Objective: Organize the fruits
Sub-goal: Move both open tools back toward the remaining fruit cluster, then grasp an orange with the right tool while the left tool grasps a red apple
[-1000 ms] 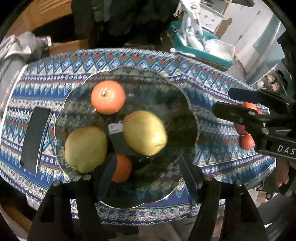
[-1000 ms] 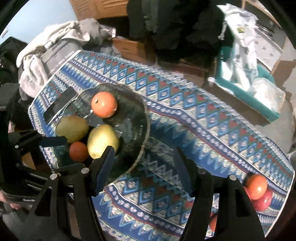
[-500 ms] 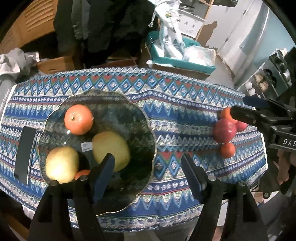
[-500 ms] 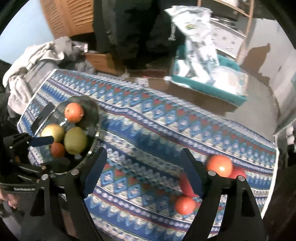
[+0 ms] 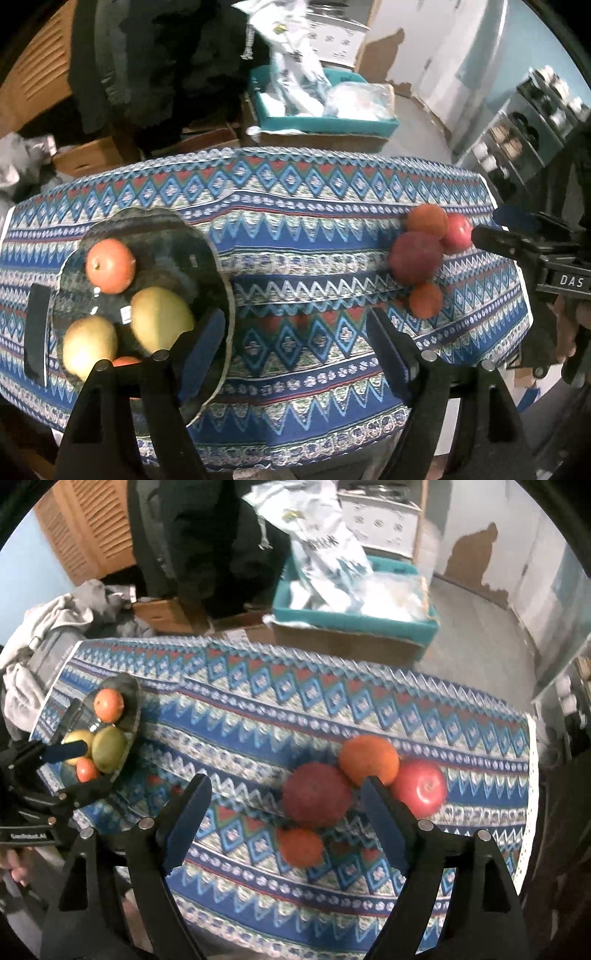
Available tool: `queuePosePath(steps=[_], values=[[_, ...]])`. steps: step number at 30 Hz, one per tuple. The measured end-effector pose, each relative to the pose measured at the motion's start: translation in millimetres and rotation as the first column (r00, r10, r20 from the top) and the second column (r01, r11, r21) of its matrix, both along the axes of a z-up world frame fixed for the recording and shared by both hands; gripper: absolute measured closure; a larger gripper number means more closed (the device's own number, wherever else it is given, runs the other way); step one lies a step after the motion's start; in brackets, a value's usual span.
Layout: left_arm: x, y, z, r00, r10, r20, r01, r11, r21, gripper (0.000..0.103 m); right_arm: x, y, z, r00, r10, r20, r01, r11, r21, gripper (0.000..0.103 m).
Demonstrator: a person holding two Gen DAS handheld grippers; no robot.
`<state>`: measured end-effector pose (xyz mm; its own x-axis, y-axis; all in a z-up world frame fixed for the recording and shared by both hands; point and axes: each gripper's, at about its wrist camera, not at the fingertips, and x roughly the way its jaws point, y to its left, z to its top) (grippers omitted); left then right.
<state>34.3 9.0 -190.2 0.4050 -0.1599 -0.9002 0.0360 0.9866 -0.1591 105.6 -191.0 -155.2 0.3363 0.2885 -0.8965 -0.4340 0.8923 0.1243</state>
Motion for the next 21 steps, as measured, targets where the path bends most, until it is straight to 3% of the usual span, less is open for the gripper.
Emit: queuePosePath(steps=[13,21], values=[[14,-50,-38,0.990,-0.116,-0.075,0.124,0.986,0.110,0.023,-7,-22,-66,0.990,0.006,-0.139,-0.008,1.000,-0.017,0.020],[21,-57,-58,0.984,-0.128,-0.121,0.144,0.981,0.127,0.023,-9,-14,-107,0.979,0.039,-0.199,-0.050,0.997,-0.054,0.020]])
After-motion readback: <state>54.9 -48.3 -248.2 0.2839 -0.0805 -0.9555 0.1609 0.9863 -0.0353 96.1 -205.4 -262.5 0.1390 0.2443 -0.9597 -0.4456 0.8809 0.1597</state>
